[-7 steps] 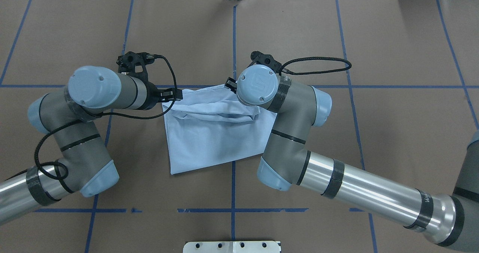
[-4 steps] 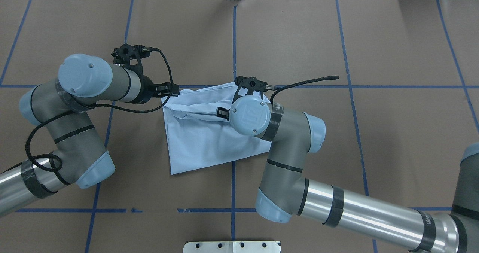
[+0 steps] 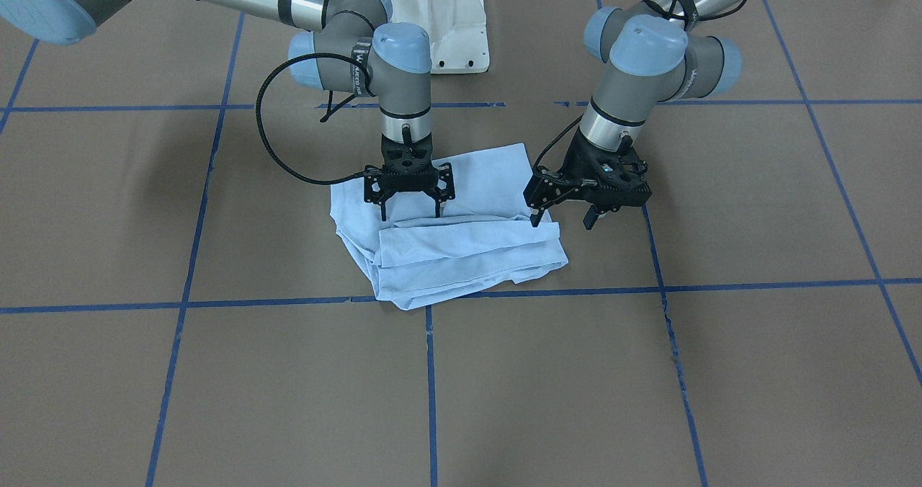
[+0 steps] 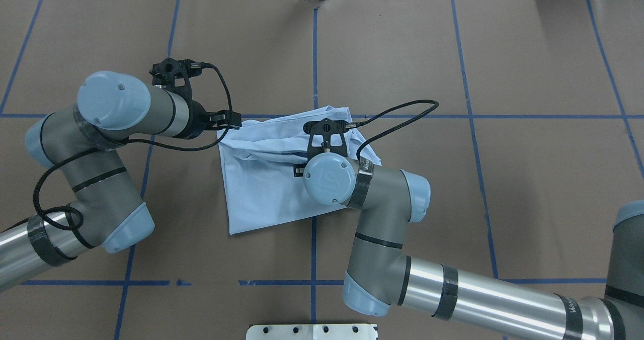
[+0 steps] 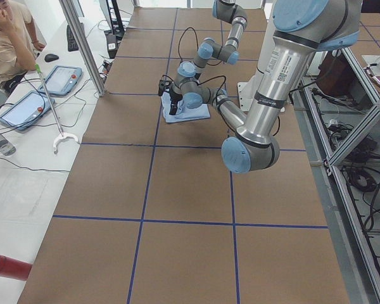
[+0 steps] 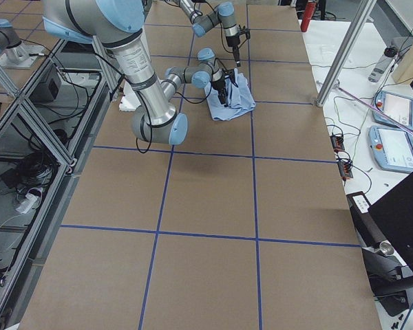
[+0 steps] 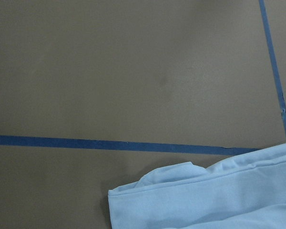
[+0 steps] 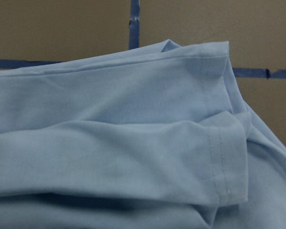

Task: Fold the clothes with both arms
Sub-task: 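Release the right gripper and raise it away from the robot while the left holds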

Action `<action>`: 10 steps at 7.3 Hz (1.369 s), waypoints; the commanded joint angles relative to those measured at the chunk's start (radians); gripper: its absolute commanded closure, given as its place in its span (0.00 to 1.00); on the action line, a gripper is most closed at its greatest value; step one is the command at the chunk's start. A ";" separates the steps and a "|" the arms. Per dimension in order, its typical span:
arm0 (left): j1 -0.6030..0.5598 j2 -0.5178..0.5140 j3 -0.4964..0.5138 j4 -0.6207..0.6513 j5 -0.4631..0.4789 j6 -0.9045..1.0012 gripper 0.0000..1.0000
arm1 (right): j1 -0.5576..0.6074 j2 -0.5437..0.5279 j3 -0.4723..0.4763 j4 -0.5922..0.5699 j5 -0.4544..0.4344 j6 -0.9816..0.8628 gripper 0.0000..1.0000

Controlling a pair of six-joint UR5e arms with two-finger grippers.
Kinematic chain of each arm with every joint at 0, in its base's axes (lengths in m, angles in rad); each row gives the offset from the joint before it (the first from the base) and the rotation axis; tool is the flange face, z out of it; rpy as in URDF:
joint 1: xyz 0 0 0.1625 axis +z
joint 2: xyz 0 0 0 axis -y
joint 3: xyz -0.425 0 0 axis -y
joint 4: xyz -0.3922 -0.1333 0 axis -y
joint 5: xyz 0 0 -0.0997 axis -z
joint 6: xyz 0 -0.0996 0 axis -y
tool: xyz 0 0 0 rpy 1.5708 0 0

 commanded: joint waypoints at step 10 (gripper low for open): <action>0.003 0.011 -0.024 0.008 0.000 -0.011 0.00 | 0.318 0.229 -0.259 0.013 0.244 -0.179 0.00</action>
